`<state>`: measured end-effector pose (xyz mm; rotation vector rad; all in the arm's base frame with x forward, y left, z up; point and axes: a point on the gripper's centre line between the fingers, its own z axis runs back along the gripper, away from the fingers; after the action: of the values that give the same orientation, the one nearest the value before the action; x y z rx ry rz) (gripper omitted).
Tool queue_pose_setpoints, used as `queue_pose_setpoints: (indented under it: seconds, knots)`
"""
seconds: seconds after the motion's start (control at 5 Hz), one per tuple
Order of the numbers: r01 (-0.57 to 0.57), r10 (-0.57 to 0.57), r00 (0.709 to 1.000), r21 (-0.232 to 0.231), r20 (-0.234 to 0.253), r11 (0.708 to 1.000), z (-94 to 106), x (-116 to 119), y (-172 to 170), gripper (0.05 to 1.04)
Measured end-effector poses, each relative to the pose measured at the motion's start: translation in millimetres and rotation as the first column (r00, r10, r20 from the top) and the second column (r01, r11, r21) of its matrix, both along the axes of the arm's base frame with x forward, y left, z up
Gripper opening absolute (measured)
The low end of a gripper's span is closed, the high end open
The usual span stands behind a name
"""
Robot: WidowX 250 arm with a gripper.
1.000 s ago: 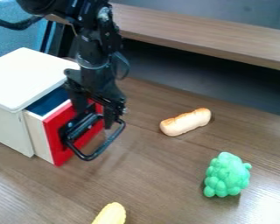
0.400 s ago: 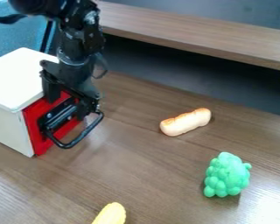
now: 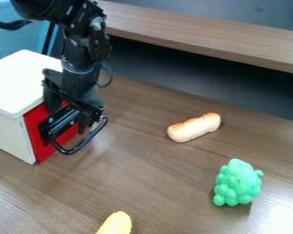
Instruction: Close the drawer
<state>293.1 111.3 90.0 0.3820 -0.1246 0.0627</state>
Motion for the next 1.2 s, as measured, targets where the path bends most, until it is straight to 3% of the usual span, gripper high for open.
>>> queue_pose_setpoints:
  seconds: [0.2, 0.4, 0.6, 0.8, 1.0, 1.2]
  knots:
    - [0.115, -0.115, 0.993, -0.138, 0.008, 0.984, -4.5, 5.1, -26.3, 0.999]
    - [0.224, -0.219, 0.974, -0.268, 0.049, 0.937, 12.5, 2.1, -51.5, 0.999]
    - [0.302, -0.317, 0.948, -0.402, 0.031, 0.864, 29.6, -3.6, -65.2, 0.999]
    - [0.308, -0.351, 0.936, -0.448, -0.013, 0.84, 48.8, -17.4, -67.9, 0.999]
    - [0.312, -0.34, 0.94, -0.405, 0.002, 0.859, 69.5, -29.0, -68.6, 0.999]
    - [0.31, -0.335, 0.942, -0.392, 0.003, 0.866, 81.7, -39.4, -69.2, 0.999]
